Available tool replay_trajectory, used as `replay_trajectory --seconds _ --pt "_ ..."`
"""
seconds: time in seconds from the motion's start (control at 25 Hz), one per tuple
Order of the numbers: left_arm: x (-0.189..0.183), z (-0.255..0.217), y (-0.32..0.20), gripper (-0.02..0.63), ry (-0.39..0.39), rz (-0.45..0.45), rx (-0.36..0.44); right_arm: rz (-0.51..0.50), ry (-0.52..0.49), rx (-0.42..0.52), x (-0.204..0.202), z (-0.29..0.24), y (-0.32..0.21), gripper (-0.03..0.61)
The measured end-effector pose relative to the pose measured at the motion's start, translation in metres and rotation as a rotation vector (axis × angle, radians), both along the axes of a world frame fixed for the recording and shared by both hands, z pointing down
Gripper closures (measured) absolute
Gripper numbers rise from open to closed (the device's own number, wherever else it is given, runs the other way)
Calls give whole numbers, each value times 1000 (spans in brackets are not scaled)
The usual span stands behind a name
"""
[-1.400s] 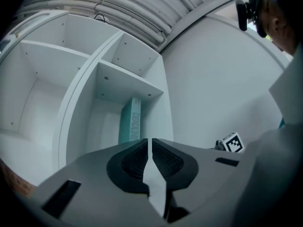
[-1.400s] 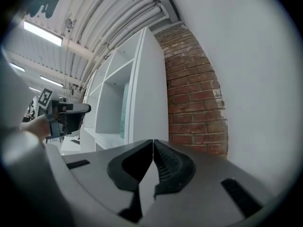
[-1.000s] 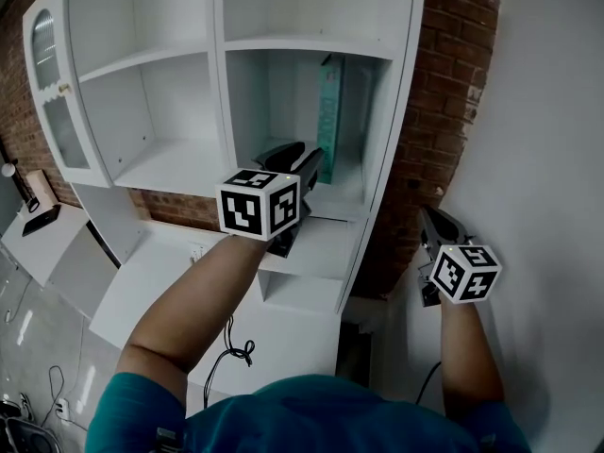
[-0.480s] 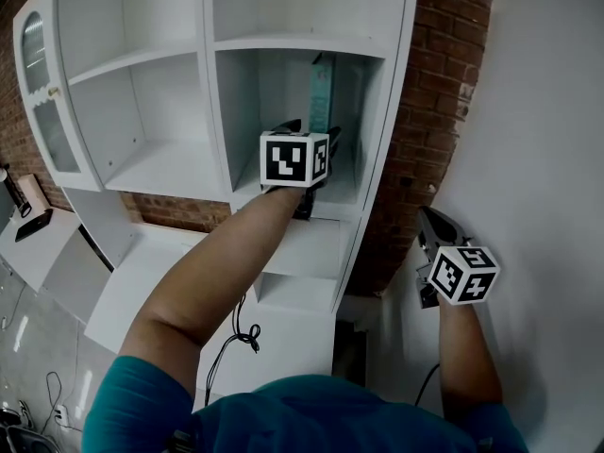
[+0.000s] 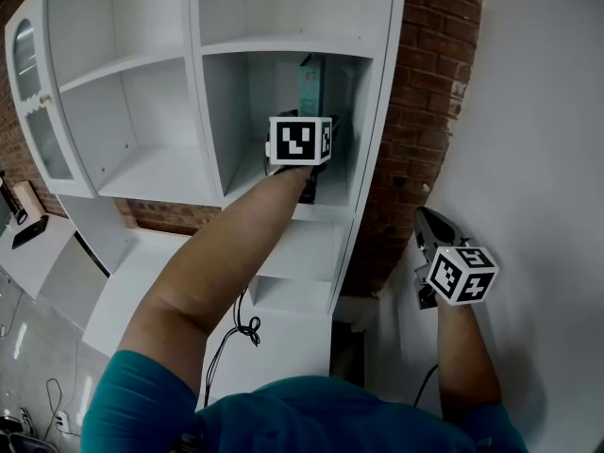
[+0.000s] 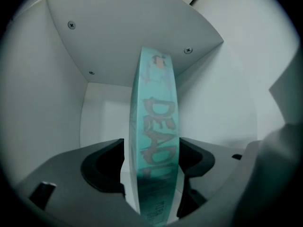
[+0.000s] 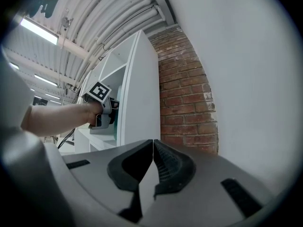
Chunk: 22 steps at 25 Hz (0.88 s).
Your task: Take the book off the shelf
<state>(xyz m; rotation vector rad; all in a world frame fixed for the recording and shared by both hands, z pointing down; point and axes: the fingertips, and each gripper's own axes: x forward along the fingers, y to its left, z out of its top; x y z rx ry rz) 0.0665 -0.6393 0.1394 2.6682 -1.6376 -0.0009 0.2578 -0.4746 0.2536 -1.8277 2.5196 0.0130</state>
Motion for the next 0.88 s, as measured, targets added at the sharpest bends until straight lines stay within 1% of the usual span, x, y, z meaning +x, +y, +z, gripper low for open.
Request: replay_trajectory --seconds 0.12,0.24,0.36,0.48,0.6,0.64,0.68,0.76,0.88 --pt "2 1 -8 295 3 -24 -18 -1 -6 -4 1 1 -1 555" --pt "5 10 -12 296 13 -24 -67 -5 -12 -7 0 2 -1 555" --pt "-4 5 -21 296 13 -78 -36 -7 -14 -12 1 4 -1 556" --pt "-3 7 -26 296 30 -79 -56 -6 -16 -15 1 5 -1 555" --pt "0 8 -28 298 29 -79 -65 -10 -17 -15 1 7 -1 555" --pt "0 8 -28 313 29 -83 -64 -10 -18 -15 1 7 0 555" --pt "-1 8 -29 406 30 -89 -63 -9 -19 -15 1 7 0 555" --pt "-4 7 -29 460 28 -95 -60 -4 -19 -15 3 7 2 555" --pt "-10 6 -27 456 37 -87 -64 0 -19 -13 5 5 4 555"
